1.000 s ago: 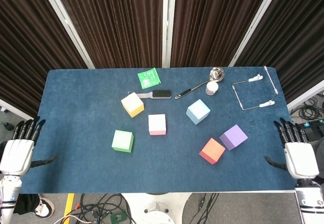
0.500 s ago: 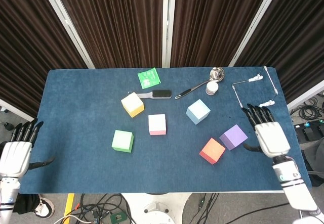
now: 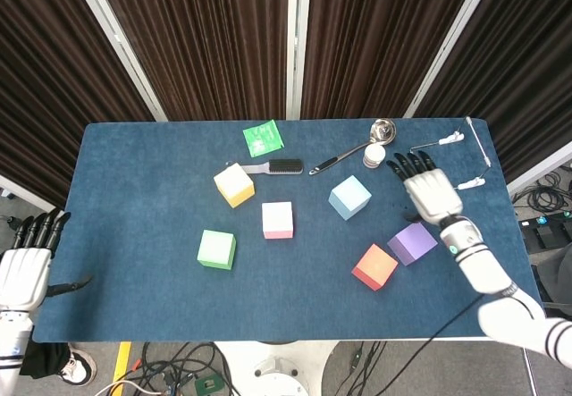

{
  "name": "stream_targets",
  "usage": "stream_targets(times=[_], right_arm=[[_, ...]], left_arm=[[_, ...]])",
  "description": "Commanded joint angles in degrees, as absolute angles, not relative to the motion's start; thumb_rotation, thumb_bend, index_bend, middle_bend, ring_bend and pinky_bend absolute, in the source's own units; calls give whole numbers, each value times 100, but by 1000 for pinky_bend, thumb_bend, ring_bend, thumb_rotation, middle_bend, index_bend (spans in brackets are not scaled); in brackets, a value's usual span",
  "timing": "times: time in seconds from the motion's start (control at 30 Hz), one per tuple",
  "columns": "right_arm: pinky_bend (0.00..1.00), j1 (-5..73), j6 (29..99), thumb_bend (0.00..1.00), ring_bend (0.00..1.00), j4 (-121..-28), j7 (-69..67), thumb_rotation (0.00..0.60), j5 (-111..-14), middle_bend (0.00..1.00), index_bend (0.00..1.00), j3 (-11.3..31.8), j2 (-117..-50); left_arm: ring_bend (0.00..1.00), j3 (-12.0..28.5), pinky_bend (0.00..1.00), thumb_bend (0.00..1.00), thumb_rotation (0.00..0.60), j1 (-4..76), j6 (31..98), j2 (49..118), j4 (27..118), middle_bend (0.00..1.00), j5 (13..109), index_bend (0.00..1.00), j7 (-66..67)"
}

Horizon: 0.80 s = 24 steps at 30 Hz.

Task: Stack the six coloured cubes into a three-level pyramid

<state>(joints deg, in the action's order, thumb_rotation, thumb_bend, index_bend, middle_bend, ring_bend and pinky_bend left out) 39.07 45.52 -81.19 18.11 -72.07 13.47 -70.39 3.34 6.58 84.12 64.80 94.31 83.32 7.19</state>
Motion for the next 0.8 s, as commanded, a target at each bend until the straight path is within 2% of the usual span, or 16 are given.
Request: stream_targets(times=[0.03,0.47,0.8], right_arm=[[0,4256,4249,86,0,-7651,1880,600,-7287,8,0,1264,-7419],[0,4924,3825,95,0,-6526,1157,600,-7814,10,0,1006,-8175],[0,5240,3706,101,0,-5864,621,600,-8138,92,0,806,-8609]], left_arm=[[0,344,0,0,449,665,8381,6498,9379,0,8299,8,676],[0,359,0,0,451,721,8287,6581,9125,0,8299,8,455],[0,348,0,0,451,716,8215,6561,9059,0,8228,9,359]])
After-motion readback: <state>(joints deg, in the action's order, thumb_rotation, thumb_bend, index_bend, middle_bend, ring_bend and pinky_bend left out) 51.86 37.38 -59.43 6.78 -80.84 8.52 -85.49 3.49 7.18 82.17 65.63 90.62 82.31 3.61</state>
